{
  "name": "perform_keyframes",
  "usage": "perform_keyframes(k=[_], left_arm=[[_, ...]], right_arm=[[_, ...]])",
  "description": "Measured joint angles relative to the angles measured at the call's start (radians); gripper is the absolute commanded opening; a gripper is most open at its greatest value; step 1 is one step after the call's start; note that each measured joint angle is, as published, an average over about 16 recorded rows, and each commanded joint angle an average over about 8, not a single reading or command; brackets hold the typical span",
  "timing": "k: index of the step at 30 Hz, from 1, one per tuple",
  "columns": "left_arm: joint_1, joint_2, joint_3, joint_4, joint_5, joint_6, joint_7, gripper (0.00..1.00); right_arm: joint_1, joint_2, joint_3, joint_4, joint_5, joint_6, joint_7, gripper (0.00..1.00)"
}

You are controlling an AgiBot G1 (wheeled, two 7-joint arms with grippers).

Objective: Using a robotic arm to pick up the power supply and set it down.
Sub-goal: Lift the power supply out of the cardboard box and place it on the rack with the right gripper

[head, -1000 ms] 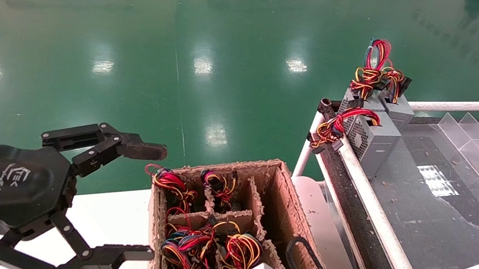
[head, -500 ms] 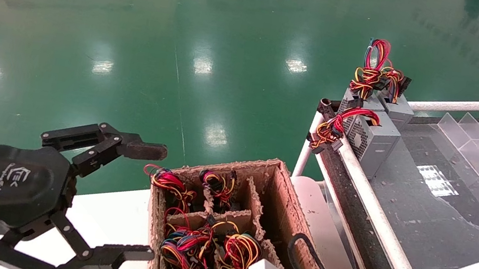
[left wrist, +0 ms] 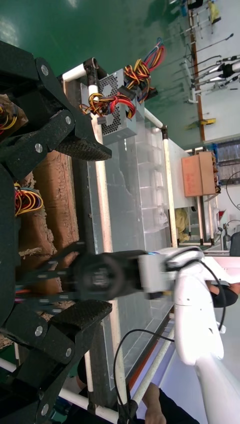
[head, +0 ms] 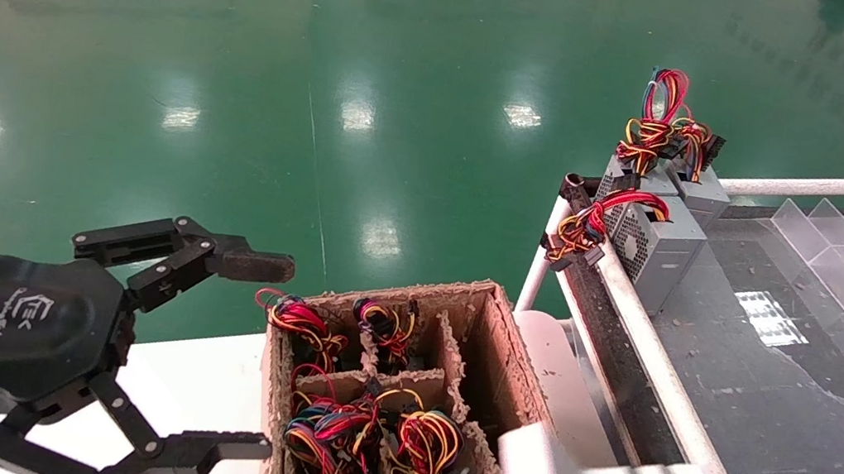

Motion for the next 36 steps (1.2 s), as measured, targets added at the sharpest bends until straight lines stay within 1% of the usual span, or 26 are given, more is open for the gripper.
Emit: perform_keyframes(k=[10,18,28,36], left_arm=[[0.0,0.0,0.0,0.0,0.0,0.0,0.0,1.0],[0.0,0.0,0.001,0.0,0.0,0.0,0.0,1.0],[0.0,0.0,0.001,0.0,-0.001,0.0,0.0,1.0],[0.0,0.0,0.001,0.0,-0.001,0.0,0.001,1.0]], right_arm=[[-0.012,0.118,0.065,0.104,0.146,0.026,0.003,0.0],[-0.02,0.189,0.122,0.136,0.227,0.046,-0.01,0.0],[0.02,0.263,0.195,0.12,0.3,0.056,-0.026,0.0],[0.084,0.345,0.243,0.055,0.308,0.05,-0.042,0.0]])
